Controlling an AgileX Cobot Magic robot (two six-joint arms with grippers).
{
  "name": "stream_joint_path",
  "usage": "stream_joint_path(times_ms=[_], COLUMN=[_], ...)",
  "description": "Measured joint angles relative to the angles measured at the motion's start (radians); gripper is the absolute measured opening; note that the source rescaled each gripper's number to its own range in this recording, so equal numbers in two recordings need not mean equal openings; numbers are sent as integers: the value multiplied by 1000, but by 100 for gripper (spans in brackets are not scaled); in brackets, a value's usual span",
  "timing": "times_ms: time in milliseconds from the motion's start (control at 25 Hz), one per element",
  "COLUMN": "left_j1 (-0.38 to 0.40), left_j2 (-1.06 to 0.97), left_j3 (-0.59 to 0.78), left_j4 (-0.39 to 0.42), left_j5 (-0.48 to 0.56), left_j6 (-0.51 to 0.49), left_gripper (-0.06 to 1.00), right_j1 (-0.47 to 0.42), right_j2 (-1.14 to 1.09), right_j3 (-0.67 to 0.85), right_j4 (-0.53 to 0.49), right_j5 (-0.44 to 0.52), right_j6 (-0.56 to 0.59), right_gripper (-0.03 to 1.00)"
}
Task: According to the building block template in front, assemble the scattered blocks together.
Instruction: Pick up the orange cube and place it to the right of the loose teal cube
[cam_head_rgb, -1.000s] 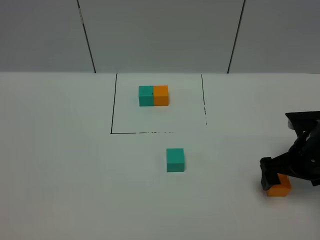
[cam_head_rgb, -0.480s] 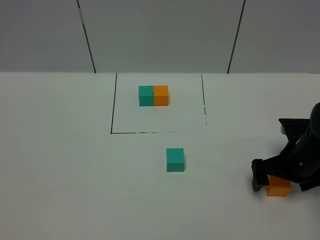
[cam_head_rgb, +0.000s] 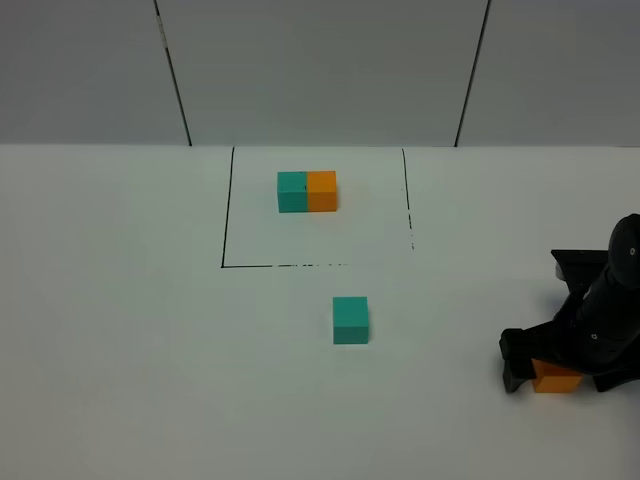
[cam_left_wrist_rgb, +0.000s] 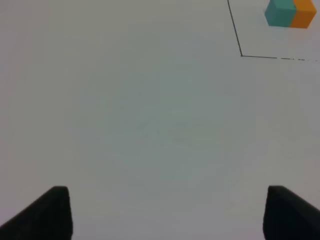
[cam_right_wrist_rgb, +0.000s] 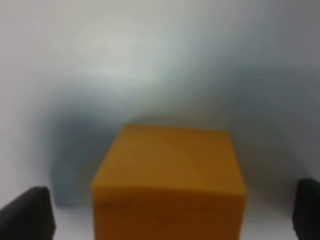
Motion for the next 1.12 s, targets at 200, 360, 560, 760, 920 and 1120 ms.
stream_joint_path(times_ms=[200, 360, 560, 760, 920, 1120], left_j1=[0, 0, 0, 0, 0, 0], left_j2=[0, 0, 0, 0, 0, 0], left_j3=[0, 0, 0, 0, 0, 0], left_j4=[0, 0, 0, 0, 0, 0], left_j5=[0, 0, 0, 0, 0, 0], left_j6=[0, 0, 0, 0, 0, 0], left_gripper=[64, 64, 64, 64, 64, 64], right_j1=[0, 0, 0, 26, 97, 200], right_j2=[1, 3, 8, 10, 11, 27], right_j3=[0, 0, -14, -179, -369, -531], right_j4=[-6, 1, 5, -14, -42, -53], right_j5=[-7, -6, 29, 197, 302, 372], right_j6=[0, 0, -42, -209, -459, -789], right_gripper=[69, 35, 12, 12, 12, 12])
